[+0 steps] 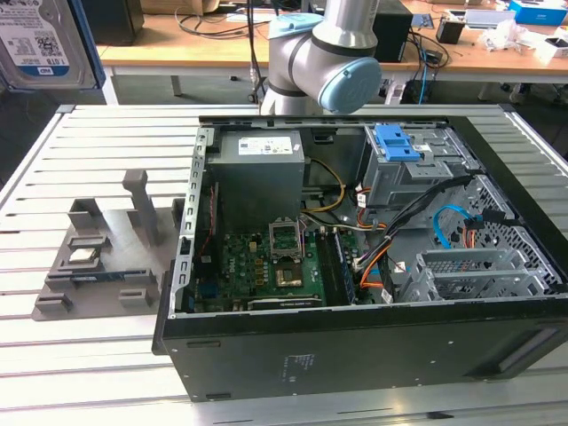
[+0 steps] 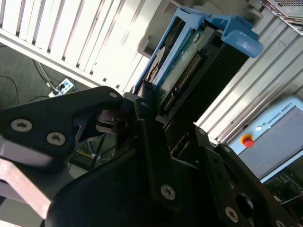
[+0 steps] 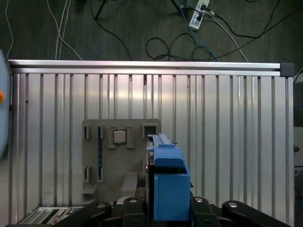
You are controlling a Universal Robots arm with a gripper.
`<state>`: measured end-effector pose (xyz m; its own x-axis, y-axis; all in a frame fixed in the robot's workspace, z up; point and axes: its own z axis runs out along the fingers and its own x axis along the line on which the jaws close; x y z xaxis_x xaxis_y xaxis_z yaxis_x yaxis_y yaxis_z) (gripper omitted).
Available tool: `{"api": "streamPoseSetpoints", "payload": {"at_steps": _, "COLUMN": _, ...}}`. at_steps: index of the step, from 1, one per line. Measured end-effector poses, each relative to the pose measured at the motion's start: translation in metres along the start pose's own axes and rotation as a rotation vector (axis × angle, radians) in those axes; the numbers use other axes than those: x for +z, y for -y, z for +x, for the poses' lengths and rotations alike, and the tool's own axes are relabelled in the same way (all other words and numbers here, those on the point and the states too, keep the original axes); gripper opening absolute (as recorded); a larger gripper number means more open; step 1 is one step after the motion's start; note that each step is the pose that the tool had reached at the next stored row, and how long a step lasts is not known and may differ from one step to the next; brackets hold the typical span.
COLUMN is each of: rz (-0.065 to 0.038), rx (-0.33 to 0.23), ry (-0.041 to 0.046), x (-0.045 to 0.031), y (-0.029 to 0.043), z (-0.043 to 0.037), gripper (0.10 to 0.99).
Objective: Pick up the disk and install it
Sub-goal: 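Pick up the disk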
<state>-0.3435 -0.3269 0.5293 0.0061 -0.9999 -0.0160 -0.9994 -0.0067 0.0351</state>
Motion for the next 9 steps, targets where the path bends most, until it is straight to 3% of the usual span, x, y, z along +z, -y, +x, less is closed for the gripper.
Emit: {"api": "streamPoseSetpoints", "payload": {"at_steps": 9, "rz": 0.000, "rx": 0.000, "ry": 0.0000, "x": -0.0242, "y": -0.0008, "z": -0.0004, "gripper": 0.365}}
